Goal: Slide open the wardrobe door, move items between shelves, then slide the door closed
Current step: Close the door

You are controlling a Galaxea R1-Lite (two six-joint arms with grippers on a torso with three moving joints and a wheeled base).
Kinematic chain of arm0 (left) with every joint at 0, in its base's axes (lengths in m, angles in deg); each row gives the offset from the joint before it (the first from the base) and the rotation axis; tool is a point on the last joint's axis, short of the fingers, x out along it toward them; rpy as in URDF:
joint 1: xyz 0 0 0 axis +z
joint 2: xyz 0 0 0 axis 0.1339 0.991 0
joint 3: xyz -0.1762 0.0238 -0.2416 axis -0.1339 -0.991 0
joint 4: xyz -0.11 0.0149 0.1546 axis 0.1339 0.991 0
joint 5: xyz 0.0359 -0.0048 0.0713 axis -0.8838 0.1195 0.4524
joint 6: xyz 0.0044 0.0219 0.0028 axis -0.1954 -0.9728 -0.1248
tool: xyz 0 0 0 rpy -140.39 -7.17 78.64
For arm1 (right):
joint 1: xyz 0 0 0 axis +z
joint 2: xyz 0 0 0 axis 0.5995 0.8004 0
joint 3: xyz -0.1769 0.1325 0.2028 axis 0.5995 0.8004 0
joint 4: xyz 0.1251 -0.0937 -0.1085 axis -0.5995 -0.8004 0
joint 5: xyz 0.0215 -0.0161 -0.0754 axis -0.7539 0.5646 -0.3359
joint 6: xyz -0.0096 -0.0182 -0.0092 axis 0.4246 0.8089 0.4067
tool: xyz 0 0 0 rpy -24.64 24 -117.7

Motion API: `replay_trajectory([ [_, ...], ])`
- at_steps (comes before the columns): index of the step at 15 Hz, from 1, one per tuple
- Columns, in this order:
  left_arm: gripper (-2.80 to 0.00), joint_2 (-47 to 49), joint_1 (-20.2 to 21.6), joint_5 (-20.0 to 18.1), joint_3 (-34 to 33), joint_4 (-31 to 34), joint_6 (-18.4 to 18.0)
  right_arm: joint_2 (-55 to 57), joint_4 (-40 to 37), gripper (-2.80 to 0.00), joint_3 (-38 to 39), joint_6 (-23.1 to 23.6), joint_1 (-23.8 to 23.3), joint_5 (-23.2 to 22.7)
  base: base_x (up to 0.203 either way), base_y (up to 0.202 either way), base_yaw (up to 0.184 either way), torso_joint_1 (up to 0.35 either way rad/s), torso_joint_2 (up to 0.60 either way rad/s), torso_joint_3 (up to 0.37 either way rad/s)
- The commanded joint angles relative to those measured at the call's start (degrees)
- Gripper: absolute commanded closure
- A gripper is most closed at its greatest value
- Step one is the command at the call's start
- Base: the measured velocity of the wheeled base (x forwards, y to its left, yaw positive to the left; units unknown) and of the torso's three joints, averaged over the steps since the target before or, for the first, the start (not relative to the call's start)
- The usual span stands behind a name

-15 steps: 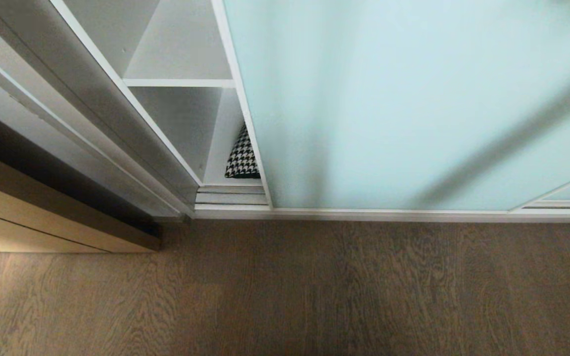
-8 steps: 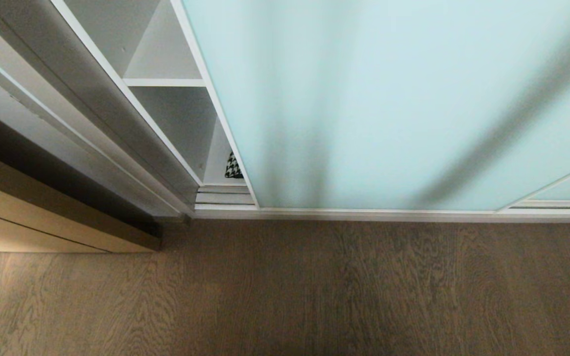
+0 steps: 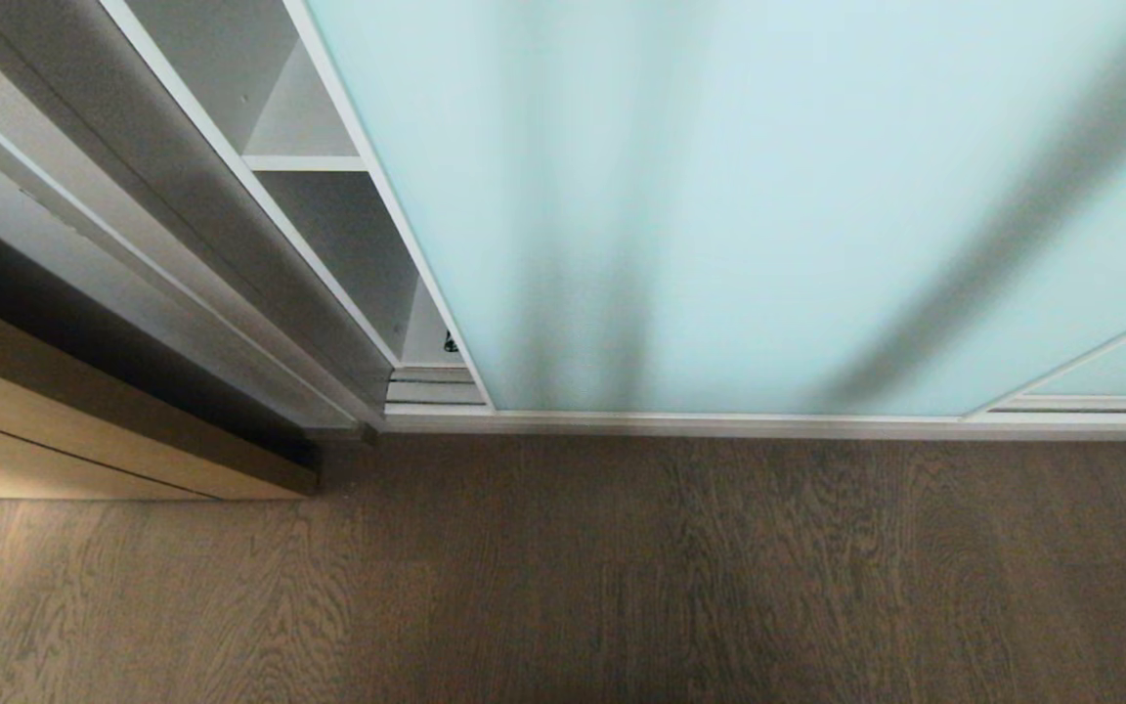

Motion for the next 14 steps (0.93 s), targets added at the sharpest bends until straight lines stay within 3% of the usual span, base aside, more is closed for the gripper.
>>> replay_trajectory([
  [1, 0.00, 0.07, 0.01, 0.00, -0.09, 0.00, -0.04, 10.50, 1.88, 0.00, -0.86, -0.03, -1.97, -1.49, 0.000, 0.000, 0.000, 0.000, 0.00, 0.000],
  [3, 0.00, 0.07, 0.01, 0.00, -0.09, 0.00, -0.04, 16.49, 0.17, 0.00, -5.29, -1.43, -2.41, -7.18, 0.000, 0.000, 0.000, 0.000, 0.00, 0.000],
  [6, 0.00, 0.07, 0.01, 0.00, -0.09, 0.00, -0.04, 21.71, -9.44, 0.00, -16.50, -8.32, -3.14, -18.74, 0.000, 0.000, 0.000, 0.000, 0.00, 0.000],
  [9, 0.00, 0.07, 0.01, 0.00, -0.09, 0.00, -0.04, 25.30, -15.29, 0.00, -21.09, -14.88, -5.70, -36.43, 0.000, 0.000, 0.000, 0.000, 0.00, 0.000],
  [10, 0.00, 0.07, 0.01, 0.00, -0.09, 0.00, -0.04, 26.00, -15.55, 0.00, -21.15, -16.10, -6.18, -39.96, 0.000, 0.000, 0.000, 0.000, 0.00, 0.000],
  [14, 0.00, 0.07, 0.01, 0.00, -0.09, 0.00, -0.04, 27.74, -15.87, 0.00, -20.75, -19.24, -6.20, -44.88, 0.000, 0.000, 0.000, 0.000, 0.00, 0.000],
])
